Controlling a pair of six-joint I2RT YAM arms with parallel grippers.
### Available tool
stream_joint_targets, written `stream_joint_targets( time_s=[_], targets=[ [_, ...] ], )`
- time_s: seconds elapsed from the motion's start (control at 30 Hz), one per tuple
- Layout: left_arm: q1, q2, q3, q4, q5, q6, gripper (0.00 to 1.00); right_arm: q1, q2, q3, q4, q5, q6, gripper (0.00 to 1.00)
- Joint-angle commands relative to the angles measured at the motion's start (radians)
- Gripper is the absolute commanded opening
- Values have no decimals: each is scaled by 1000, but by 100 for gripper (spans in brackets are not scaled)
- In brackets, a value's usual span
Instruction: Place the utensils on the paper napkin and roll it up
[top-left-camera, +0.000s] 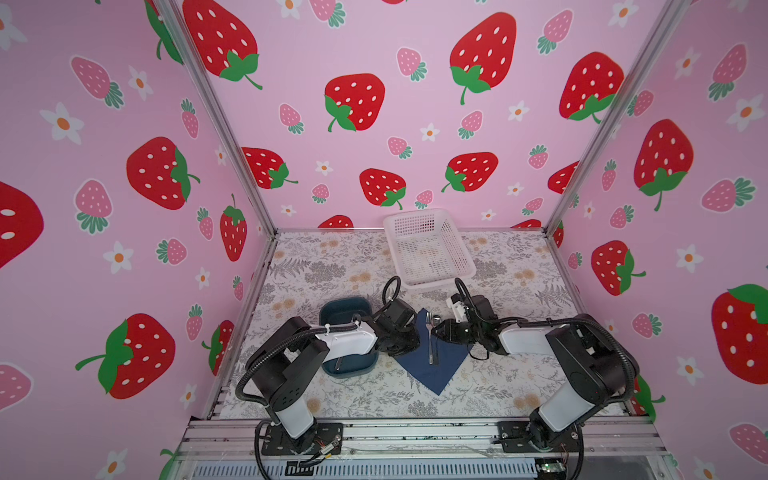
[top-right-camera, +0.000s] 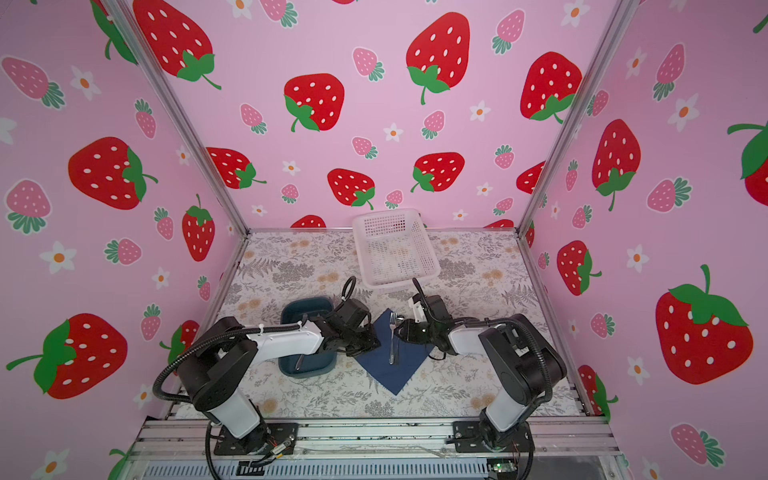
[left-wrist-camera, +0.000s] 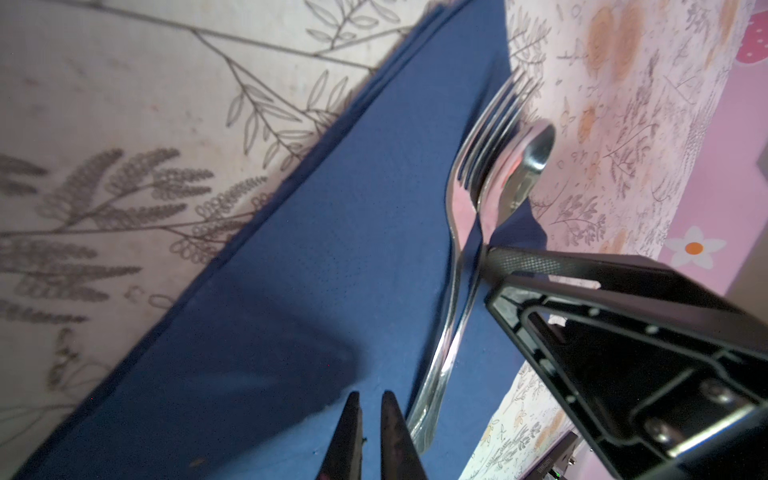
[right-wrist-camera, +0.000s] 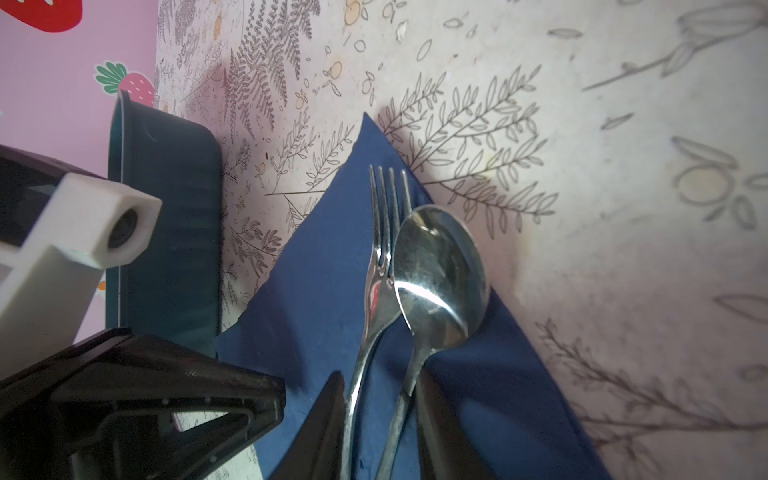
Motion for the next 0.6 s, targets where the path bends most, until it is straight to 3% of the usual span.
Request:
stream_joint_targets(
  time_s=[0.0,0.27,0.57],
  targets=[
    [-5,-20,14,-53,-42,22,13,9,-31,23,-62,25,-34,32],
    [-4,-107,-8,-123,-146,12,12,95,-138,69,-215,214,-79,31],
    [7,-112,-34,-127,-144,-17,11,203,-28,213,-384,451,-79,29]
  ],
)
